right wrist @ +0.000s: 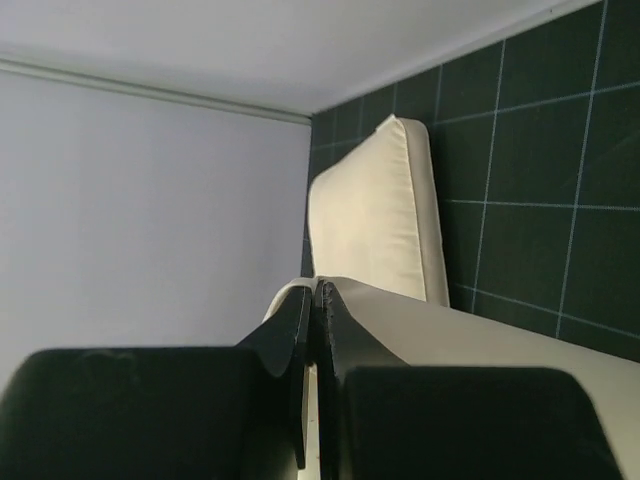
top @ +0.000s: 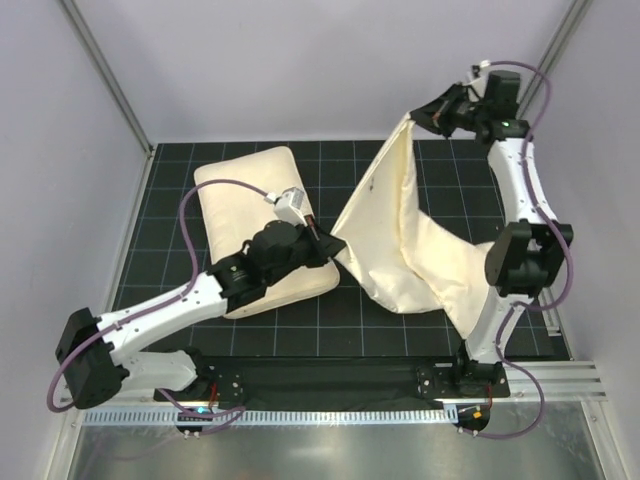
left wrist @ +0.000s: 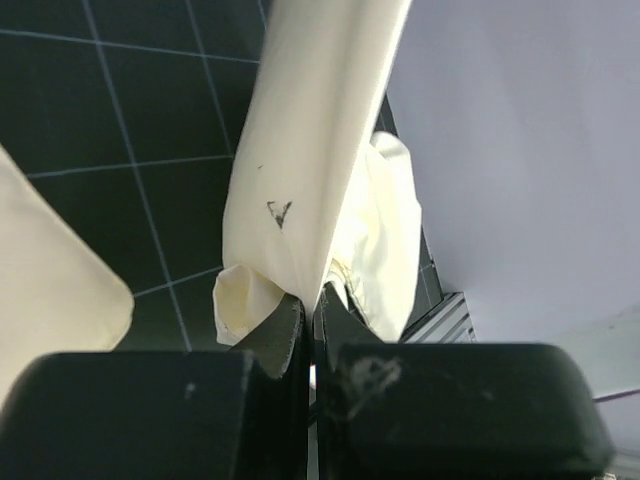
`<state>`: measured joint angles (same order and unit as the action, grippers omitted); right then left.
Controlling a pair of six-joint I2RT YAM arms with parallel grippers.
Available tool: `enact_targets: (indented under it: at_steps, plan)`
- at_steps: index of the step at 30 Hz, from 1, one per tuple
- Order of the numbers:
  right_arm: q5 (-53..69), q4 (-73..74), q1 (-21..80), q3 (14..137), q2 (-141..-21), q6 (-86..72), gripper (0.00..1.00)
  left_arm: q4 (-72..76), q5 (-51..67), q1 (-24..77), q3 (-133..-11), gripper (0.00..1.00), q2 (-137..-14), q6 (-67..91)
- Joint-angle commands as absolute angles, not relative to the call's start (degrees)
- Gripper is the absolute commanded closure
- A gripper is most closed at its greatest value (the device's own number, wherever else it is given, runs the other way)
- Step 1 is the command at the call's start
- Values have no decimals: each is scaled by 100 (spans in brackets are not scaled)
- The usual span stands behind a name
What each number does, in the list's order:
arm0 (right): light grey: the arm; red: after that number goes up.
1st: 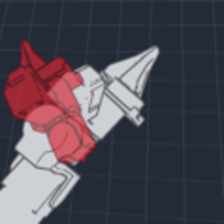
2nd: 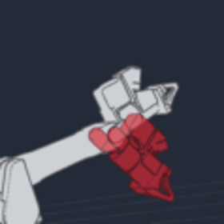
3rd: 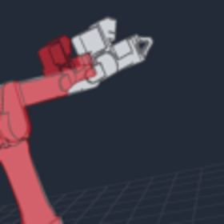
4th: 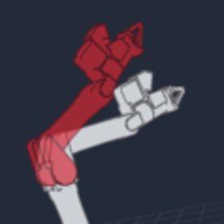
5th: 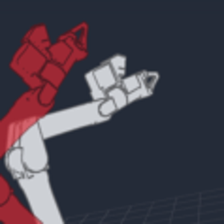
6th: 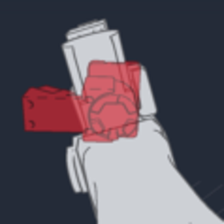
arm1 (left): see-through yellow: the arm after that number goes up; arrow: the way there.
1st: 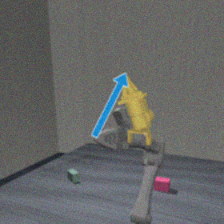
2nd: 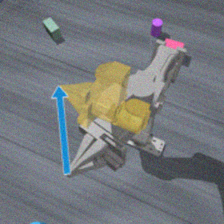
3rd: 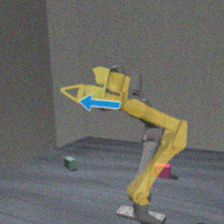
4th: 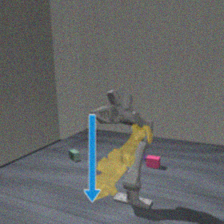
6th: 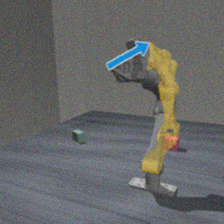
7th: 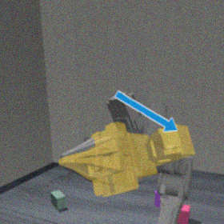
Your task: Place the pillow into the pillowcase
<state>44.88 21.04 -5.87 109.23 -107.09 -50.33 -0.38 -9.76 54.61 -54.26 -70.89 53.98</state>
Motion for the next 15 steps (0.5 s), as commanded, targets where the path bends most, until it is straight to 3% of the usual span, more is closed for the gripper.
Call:
enact_targets:
  at_steps: [1,4,7,9,10,11,12,13,15]
  plan:
    - [3323,2239,-186,11951,-11186,-3948,96,-403,-1124,5449,-5028,100,-6470,5528]
    - [2998,3066,445,13032,-12065,-3177,96,-685,-1195,5449,-4607,100,-6092,5677]
    - [2778,3550,842,13640,-12603,-2587,90,-791,-1073,5458,-4088,96,-5898,5818]
    - [2734,3604,931,13606,-12674,-2365,70,-896,-1151,5449,-3790,84,-5880,5853]
    - [2672,3699,966,13562,-12656,-2155,55,-983,-1195,5449,-3710,74,-5871,5862]
    - [2585,3787,967,13466,-12613,-2058,42,-1028,-1239,5458,-3631,70,-5854,5862]
    - [2314,3936,958,13413,-12447,-1952,22,-1081,-1387,5467,-3499,63,-5810,5871]
    - [2155,4277,958,13308,-12280,-1786,21,-1133,-1476,5467,-3446,50,-5662,5888]
    - [1394,4490,976,12406,-11789,-1433,21,-1405,-1896,5467,-3402,41,-5459,5862]
